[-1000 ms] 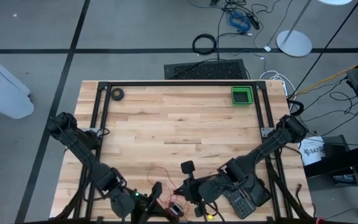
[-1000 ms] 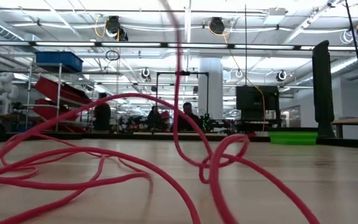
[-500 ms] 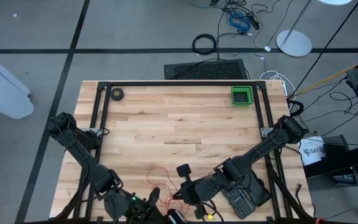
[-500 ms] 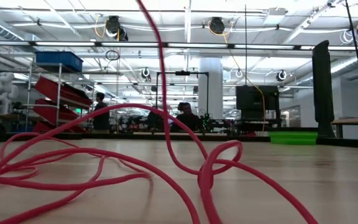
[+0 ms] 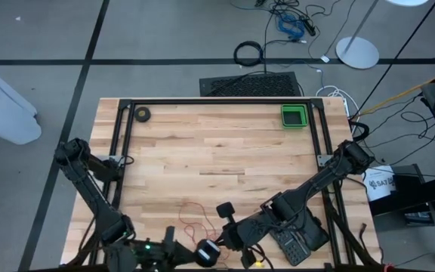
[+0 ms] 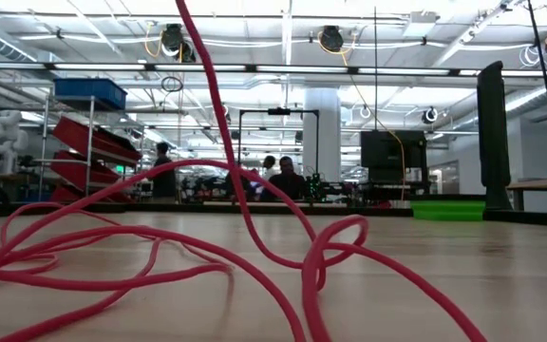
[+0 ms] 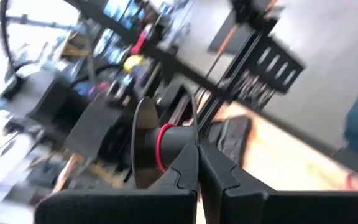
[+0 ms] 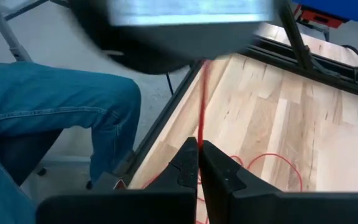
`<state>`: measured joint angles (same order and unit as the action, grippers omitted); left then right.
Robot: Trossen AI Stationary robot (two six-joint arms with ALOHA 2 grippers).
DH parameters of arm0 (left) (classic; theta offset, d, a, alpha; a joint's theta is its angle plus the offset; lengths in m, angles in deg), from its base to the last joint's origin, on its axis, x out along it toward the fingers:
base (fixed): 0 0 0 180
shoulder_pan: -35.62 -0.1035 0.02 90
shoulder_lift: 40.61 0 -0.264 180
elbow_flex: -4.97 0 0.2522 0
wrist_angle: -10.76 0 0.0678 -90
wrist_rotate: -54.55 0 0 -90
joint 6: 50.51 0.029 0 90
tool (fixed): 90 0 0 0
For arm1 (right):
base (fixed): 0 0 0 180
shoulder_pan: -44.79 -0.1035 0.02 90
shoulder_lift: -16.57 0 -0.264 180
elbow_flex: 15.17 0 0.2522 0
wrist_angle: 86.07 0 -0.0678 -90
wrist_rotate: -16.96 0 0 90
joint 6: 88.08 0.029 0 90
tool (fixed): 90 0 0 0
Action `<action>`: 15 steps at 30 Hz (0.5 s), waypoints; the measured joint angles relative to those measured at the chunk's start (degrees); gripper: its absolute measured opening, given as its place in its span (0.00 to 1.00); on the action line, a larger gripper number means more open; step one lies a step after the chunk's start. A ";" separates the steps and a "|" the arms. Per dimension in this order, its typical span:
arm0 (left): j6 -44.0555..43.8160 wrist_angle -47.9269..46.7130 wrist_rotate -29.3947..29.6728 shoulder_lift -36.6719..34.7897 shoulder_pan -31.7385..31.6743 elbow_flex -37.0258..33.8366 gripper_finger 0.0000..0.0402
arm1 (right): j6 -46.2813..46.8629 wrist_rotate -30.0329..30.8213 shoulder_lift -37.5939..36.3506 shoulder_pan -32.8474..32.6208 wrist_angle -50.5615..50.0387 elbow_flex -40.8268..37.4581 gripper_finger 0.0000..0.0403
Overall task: Coil cords
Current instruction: Coil the red wire on the black spool
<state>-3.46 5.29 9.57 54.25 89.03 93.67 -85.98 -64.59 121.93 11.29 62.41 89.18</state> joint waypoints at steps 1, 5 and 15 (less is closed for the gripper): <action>-0.03 -0.40 1.32 -0.01 0.20 0.00 0.00 | -0.03 0.00 -0.10 -0.26 -0.14 0.00 0.00; -0.69 -1.06 2.17 -0.09 0.42 0.00 0.00 | 0.91 -0.03 -1.18 -0.77 -0.71 0.00 0.00; -7.67 -2.11 2.44 -0.19 -0.62 0.02 0.00 | 9.70 0.87 -3.76 -2.97 -5.23 0.00 0.00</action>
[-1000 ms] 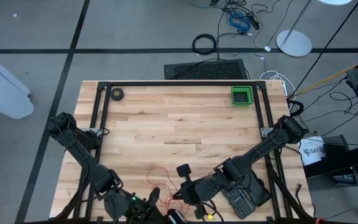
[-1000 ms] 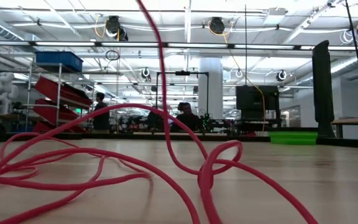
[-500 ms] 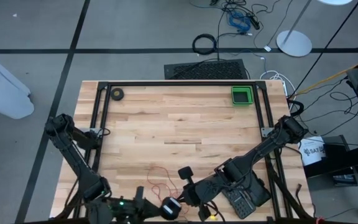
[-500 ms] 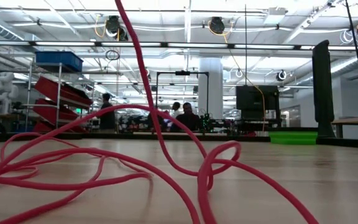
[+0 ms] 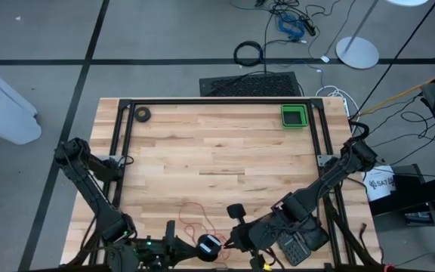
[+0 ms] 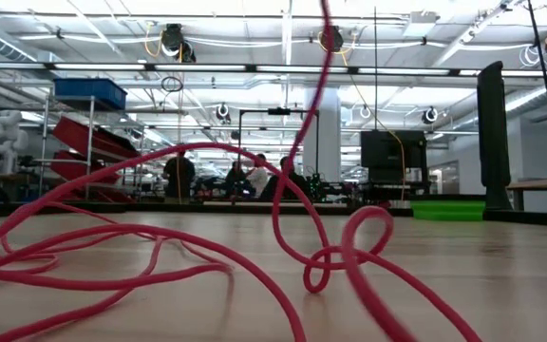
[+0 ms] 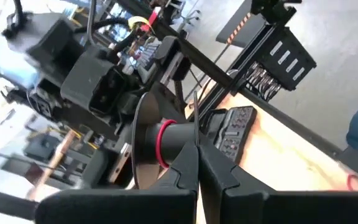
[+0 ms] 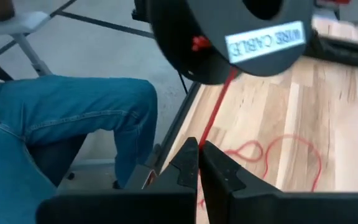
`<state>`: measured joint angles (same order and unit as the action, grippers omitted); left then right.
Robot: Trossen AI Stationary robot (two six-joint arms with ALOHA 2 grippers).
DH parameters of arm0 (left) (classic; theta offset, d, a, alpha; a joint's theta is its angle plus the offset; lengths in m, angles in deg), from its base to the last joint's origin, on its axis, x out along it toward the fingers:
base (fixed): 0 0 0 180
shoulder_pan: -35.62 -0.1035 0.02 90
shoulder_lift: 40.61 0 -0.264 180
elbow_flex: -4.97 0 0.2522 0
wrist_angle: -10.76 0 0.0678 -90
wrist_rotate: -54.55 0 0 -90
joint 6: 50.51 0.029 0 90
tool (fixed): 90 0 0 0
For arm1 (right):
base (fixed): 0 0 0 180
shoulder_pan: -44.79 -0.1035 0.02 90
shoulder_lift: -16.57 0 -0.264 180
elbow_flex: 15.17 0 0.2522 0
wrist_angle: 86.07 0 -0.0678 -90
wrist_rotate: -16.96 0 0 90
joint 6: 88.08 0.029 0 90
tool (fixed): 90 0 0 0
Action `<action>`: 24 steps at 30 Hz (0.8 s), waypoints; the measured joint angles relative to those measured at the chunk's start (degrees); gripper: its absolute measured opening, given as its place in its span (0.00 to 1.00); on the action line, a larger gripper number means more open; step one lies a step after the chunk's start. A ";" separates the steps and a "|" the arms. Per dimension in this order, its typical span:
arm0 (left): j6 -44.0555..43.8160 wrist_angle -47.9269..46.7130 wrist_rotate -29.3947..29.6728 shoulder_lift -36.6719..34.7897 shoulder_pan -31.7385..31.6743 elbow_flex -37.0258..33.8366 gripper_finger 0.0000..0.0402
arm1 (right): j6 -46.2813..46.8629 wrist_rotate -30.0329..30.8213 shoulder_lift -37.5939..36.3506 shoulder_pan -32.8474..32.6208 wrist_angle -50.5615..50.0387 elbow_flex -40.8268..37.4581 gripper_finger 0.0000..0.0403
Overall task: Coil cords
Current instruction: Coil the red wire on the black spool
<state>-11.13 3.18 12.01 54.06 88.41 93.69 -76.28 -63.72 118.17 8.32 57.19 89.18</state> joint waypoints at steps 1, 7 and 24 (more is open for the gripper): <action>-1.30 -0.59 -0.02 0.00 -0.25 0.00 0.00 | 1.02 0.12 0.00 -0.13 -0.57 0.00 0.00; -16.14 -14.95 -4.64 -0.23 -3.28 2.94 0.00 | 2.99 0.28 0.03 -0.33 -4.48 0.38 0.00; -29.89 -19.53 -14.97 -0.28 -8.23 3.50 0.00 | 0.79 10.56 0.11 -2.06 -12.61 6.75 0.00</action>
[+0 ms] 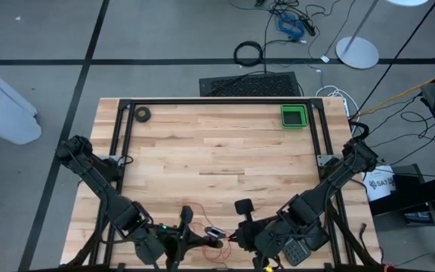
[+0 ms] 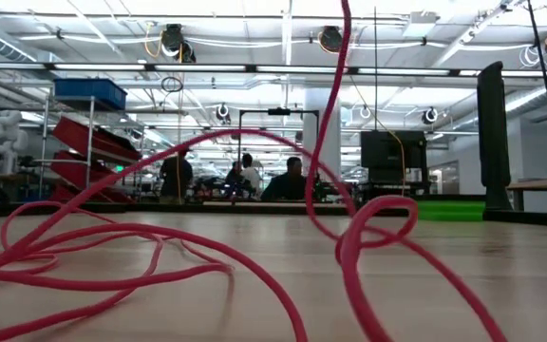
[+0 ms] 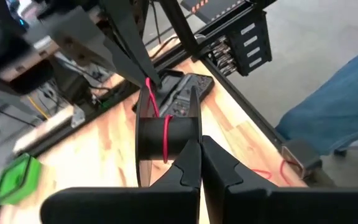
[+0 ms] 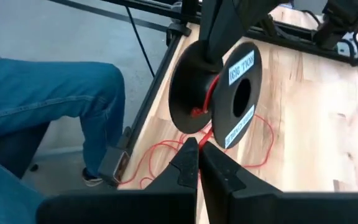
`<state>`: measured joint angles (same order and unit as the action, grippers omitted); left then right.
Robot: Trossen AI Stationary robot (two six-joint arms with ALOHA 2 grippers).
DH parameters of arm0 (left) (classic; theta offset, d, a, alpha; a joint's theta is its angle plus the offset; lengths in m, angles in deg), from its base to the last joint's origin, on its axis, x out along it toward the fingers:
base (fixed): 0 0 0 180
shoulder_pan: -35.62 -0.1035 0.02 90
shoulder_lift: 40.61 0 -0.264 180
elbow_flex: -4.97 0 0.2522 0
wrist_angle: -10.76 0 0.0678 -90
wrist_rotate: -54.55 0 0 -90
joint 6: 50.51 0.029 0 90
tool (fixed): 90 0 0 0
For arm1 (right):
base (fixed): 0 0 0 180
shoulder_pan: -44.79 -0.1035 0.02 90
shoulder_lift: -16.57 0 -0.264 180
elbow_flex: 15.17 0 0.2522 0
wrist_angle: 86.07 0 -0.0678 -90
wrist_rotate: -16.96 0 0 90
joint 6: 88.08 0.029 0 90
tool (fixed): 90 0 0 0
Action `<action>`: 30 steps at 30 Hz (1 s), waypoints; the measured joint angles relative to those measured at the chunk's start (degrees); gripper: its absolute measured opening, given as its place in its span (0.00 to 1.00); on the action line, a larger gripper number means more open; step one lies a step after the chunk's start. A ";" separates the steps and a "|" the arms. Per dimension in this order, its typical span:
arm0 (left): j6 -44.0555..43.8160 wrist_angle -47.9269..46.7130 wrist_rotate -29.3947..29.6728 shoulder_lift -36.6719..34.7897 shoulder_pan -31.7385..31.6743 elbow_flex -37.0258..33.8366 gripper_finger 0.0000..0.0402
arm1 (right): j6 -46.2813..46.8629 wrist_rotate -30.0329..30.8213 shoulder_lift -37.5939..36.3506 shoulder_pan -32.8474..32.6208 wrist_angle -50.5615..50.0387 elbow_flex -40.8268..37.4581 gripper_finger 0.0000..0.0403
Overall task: Coil cords
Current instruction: Coil the red wire on the black spool
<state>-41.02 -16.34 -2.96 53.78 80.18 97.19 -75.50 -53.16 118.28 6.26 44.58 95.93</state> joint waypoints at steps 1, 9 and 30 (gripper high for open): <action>-0.83 -0.37 -0.43 0.00 -0.27 0.00 0.00 | -0.79 0.53 0.00 0.00 0.23 0.00 0.00; -7.09 -3.56 -4.32 -0.02 -2.31 0.04 0.00 | -6.14 5.28 0.00 -0.02 1.25 0.00 0.00; -7.71 -4.05 -6.10 0.07 -2.58 -0.02 0.00 | -8.77 9.04 0.65 -0.09 4.02 0.11 0.12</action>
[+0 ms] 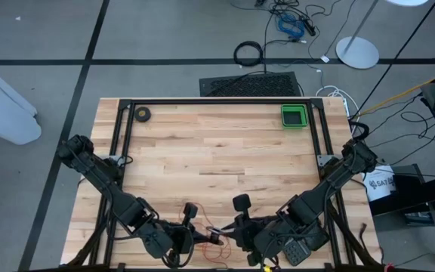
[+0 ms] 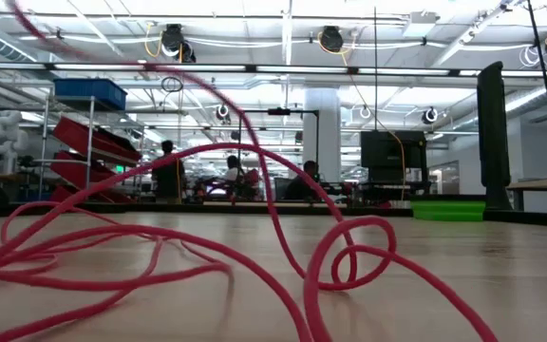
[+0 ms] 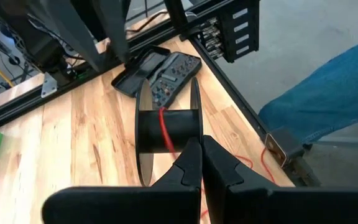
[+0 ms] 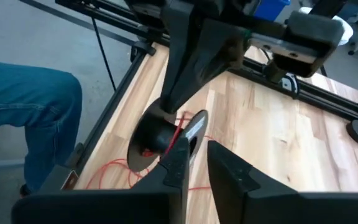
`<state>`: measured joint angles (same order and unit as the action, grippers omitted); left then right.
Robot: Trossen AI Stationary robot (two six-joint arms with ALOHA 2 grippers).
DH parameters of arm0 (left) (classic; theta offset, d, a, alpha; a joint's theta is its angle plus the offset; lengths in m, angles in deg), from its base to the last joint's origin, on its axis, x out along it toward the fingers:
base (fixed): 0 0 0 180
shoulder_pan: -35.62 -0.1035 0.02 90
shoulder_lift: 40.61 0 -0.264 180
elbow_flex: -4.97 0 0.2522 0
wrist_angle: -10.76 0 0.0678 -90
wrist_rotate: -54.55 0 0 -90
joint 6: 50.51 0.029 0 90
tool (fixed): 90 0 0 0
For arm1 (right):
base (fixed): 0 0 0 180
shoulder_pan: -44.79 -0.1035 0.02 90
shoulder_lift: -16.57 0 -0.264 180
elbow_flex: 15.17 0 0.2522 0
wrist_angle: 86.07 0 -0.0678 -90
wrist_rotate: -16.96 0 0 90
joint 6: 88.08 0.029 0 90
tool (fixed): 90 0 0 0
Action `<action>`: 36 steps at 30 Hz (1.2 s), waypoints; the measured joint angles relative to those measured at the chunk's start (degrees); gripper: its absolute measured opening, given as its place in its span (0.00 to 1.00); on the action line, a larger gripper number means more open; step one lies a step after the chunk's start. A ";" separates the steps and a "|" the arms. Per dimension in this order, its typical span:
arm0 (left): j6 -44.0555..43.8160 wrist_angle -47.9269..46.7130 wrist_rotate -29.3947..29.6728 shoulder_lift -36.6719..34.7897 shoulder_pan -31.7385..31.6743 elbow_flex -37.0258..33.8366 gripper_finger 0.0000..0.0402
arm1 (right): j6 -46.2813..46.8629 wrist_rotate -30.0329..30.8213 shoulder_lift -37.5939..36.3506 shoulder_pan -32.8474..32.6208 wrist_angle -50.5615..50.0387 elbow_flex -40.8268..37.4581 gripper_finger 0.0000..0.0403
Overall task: Coil cords
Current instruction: Coil the red wire on the black spool
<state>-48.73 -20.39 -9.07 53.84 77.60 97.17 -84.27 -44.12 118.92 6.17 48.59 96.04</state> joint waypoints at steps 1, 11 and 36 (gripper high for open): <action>0.00 -0.02 0.16 0.00 0.00 0.00 0.00 | 0.04 -0.12 0.28 0.02 0.58 0.00 0.13; -0.33 -3.38 1.08 0.00 0.04 -0.02 0.00 | 2.26 -2.33 1.89 0.37 0.57 -0.02 0.20; 0.09 -2.92 8.49 0.02 0.00 -0.11 0.00 | 2.41 -1.47 2.65 2.69 -0.02 -0.02 0.29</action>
<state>-48.64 -23.31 -0.58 53.87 77.60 97.06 -81.86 -45.60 121.58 8.86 48.58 96.02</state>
